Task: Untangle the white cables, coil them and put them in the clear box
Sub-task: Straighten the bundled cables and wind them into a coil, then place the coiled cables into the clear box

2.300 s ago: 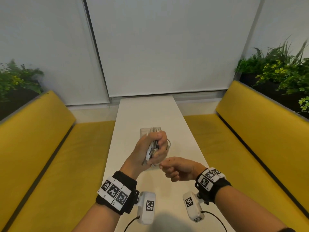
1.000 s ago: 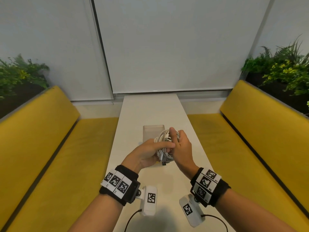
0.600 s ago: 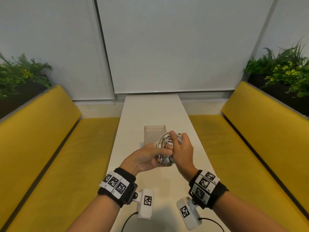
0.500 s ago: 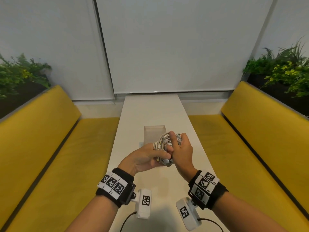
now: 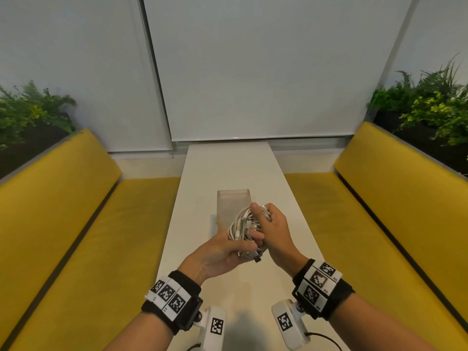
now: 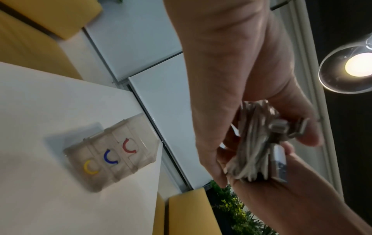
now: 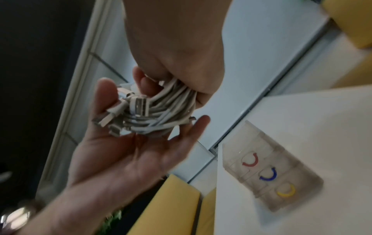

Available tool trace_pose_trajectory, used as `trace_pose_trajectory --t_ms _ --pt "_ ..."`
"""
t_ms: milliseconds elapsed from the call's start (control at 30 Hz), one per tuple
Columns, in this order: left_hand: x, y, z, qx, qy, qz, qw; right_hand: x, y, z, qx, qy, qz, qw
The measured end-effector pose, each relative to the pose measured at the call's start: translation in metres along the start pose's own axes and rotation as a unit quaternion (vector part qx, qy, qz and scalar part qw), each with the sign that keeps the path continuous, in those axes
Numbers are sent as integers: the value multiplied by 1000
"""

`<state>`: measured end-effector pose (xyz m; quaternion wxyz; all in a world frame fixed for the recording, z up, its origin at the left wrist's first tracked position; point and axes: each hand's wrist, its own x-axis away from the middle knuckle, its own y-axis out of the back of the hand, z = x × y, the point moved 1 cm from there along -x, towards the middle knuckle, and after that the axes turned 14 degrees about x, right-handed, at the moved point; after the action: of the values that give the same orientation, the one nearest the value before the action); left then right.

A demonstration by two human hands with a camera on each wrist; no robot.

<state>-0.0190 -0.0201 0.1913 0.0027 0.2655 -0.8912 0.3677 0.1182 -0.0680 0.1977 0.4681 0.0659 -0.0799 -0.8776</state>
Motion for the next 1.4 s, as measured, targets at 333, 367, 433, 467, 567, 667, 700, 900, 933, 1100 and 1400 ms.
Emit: trace_pose_trajectory --t_ms 333,367,433,467,567,667,700,900,933,1100,1400 --pt "-21 -10 16 -24 -189 -175 966 -5 -12 -8 -25 -57 -90 994" --pt "-26 -7 16 -39 -202 -189 960 -4 -14 -10 -6 -62 -78 995" --pt "-33 -1 14 -51 -225 -225 947 -3 -19 -14 44 -63 -52 996" --pt "-36 1 14 -48 -231 -244 941 -2 -21 -16 69 -64 -42 995" --pt "-43 8 17 -33 -221 -290 931 -1 -22 -23 153 -63 -24 986" --pt "-46 20 22 -30 -207 -320 924 3 -23 -27 188 -61 4 980" --pt "-46 24 24 -27 -204 -330 921 6 -25 -29 196 -64 10 978" --pt "-46 30 34 -22 -138 -312 940 5 -33 -46 167 -111 -32 979" --pt "-46 30 34 -19 -115 -307 944 3 -32 -47 168 -115 -39 978" --pt "-48 28 29 -15 -73 -313 947 2 -35 -49 202 -88 -18 975" --pt "-51 34 29 79 -87 -241 963 -8 -37 -45 125 -122 -78 981"
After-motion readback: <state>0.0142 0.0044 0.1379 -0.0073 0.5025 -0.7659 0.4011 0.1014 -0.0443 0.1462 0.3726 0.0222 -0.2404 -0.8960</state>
